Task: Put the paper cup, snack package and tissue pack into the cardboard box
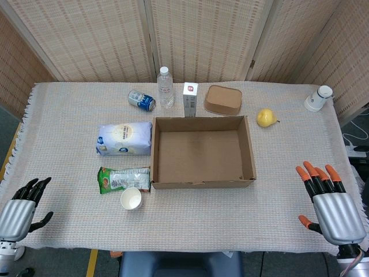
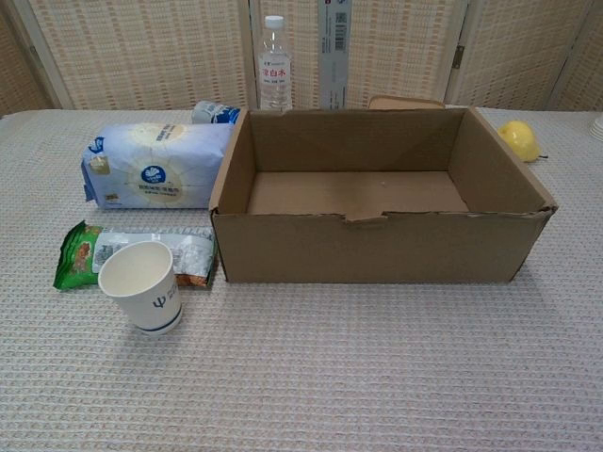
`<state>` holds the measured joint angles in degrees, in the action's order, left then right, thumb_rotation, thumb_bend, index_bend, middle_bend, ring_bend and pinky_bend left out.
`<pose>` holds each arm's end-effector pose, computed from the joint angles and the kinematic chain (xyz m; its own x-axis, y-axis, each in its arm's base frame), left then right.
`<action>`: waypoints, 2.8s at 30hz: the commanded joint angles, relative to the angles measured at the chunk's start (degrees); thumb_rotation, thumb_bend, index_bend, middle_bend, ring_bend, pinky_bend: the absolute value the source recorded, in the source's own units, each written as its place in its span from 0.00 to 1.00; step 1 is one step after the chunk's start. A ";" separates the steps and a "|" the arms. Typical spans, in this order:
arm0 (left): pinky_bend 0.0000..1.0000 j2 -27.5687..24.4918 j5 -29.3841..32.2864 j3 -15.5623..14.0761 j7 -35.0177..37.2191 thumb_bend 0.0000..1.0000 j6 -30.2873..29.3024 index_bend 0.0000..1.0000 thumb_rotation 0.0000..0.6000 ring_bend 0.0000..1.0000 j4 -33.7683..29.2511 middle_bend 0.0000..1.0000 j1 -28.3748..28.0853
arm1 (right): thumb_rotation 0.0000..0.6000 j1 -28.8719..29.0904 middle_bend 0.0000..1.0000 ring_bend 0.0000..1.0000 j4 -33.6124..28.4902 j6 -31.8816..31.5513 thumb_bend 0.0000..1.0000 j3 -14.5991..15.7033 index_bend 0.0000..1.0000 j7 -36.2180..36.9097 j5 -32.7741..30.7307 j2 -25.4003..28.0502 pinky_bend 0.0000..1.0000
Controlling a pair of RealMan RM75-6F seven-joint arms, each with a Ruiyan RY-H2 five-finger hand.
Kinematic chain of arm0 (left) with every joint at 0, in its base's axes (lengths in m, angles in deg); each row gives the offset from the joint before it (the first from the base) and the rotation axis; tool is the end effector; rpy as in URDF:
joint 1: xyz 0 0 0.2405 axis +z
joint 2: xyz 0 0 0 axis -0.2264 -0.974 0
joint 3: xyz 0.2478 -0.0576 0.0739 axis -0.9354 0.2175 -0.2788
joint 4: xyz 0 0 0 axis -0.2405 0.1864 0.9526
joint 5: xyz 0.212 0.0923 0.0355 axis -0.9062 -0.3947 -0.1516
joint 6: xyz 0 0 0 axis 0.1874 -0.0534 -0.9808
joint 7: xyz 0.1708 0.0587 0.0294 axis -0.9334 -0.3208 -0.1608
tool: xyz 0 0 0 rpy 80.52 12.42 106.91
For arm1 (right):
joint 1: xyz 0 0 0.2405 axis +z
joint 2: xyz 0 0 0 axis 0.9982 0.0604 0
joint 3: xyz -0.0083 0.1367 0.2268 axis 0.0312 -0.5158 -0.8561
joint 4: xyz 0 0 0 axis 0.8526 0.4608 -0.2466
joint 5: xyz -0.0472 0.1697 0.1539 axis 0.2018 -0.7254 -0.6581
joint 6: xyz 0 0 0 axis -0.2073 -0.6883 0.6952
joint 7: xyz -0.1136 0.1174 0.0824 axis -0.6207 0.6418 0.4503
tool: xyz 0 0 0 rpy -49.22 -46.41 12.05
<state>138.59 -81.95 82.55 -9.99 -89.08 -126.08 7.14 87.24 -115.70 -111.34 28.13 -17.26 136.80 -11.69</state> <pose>-0.3270 0.2166 0.1259 0.4970 0.0459 0.8665 0.8653 -0.1021 -0.4908 -0.1914 -0.1854 0.1825 0.5699 -0.0908 0.8167 -0.8216 -0.0471 0.5681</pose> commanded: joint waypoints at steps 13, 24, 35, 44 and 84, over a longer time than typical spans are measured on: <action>0.22 0.22 0.35 0.13 0.56 0.26 -0.11 0.01 1.00 0.07 0.30 0.15 0.02 | 1.00 -0.18 0.00 0.00 0.00 -0.43 0.05 0.25 0.00 0.45 1.12 0.09 0.00; 0.23 -1.33 0.23 0.37 5.00 0.26 -1.02 0.01 1.00 0.07 -3.86 0.14 0.26 | 1.00 0.89 0.00 0.00 0.00 0.60 0.05 -0.49 0.00 0.15 -2.11 -0.07 0.00; 0.23 -7.44 -0.64 -0.32 -8.41 0.26 5.98 0.06 1.00 0.05 -21.07 0.09 -3.48 | 1.00 1.68 0.00 0.00 0.00 1.18 0.05 -0.81 0.00 0.11 -3.85 -0.20 0.00; 0.25 -0.63 4.14 1.98 -22.16 0.26 15.98 0.07 1.00 0.05 -29.11 0.10 -10.33 | 1.00 2.02 0.00 0.00 0.00 1.75 0.05 -0.45 0.00 -0.23 -4.34 -0.28 0.00; 0.24 18.96 23.30 2.56 -39.78 0.26 13.05 0.10 1.00 0.08 -23.21 0.14 -18.31 | 1.00 2.68 0.00 0.00 0.00 1.56 0.05 -0.24 0.00 1.29 -5.53 0.74 0.00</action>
<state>157.50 -58.70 85.18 -49.83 -75.98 -149.35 -11.19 89.92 -115.70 -109.79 27.89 -15.97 131.28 -10.94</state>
